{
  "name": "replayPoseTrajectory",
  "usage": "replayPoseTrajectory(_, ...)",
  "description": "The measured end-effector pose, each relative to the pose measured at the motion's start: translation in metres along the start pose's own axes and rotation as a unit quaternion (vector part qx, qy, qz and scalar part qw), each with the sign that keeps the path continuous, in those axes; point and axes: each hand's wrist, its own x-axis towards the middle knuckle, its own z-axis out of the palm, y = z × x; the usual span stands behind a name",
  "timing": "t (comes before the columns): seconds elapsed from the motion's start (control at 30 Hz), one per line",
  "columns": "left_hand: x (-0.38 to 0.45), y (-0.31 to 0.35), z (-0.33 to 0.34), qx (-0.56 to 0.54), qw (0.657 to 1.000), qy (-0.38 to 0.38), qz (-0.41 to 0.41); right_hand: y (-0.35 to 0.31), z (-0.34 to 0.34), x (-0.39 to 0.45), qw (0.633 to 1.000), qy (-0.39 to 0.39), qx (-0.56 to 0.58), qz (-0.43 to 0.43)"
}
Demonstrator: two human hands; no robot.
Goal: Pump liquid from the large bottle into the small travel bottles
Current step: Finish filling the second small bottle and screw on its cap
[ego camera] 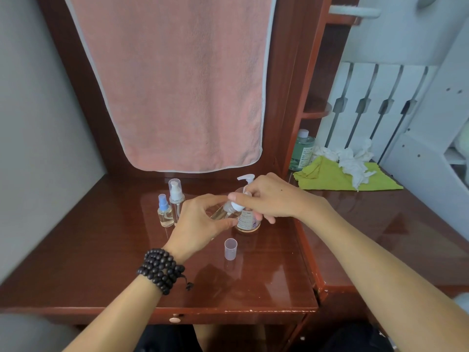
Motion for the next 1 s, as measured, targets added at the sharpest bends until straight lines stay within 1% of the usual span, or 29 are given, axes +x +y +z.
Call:
replayPoseTrajectory(0.03,0.001,0.000,0.000,0.001,1.000,-0.002,0.001,0.001,0.001,0.000,1.000,0.009,0.007,-0.003)
replayPoseTrajectory(0.17,0.001,-0.001,-0.003,0.001,1.000,-0.002,-0.001,0.006,0.003,0.003,0.997,0.033,0.033,-0.061)
replayPoseTrajectory(0.23,0.000,-0.001,-0.002,0.003,1.000,0.006,0.003,0.007,0.007,0.005,0.997,0.047,0.037,-0.053)
replayPoseTrajectory(0.3,-0.001,0.001,0.000,0.012,0.999,0.026,0.019,0.005,0.013,0.008,0.997,0.071,0.028,-0.027)
replayPoseTrajectory(0.37,0.000,0.003,0.000,0.022,0.998,0.041,0.034,0.007,0.017,0.011,0.995,0.090,0.046,-0.003)
replayPoseTrajectory(0.43,0.002,0.004,-0.003,0.020,0.999,0.040,0.029,0.009,0.016,0.010,0.995,0.087,0.049,-0.007)
replayPoseTrajectory(0.57,0.002,0.000,-0.006,0.010,0.999,0.030,0.017,0.011,0.009,0.007,0.995,0.049,0.041,-0.073)
replayPoseTrajectory(0.67,0.001,0.000,-0.003,0.006,0.999,0.034,0.023,0.011,0.011,0.007,0.995,0.066,0.061,-0.050)
replayPoseTrajectory(0.73,0.001,0.000,-0.003,0.009,0.999,0.039,0.020,0.009,0.012,0.008,0.996,0.057,0.065,-0.037)
replayPoseTrajectory(0.87,0.000,-0.003,-0.003,0.014,0.999,0.031,0.015,0.006,0.012,0.004,0.996,0.055,0.029,-0.056)
replayPoseTrajectory(1.0,0.001,0.000,-0.002,0.011,0.999,0.035,0.020,0.004,0.016,0.005,0.992,0.100,0.056,-0.060)
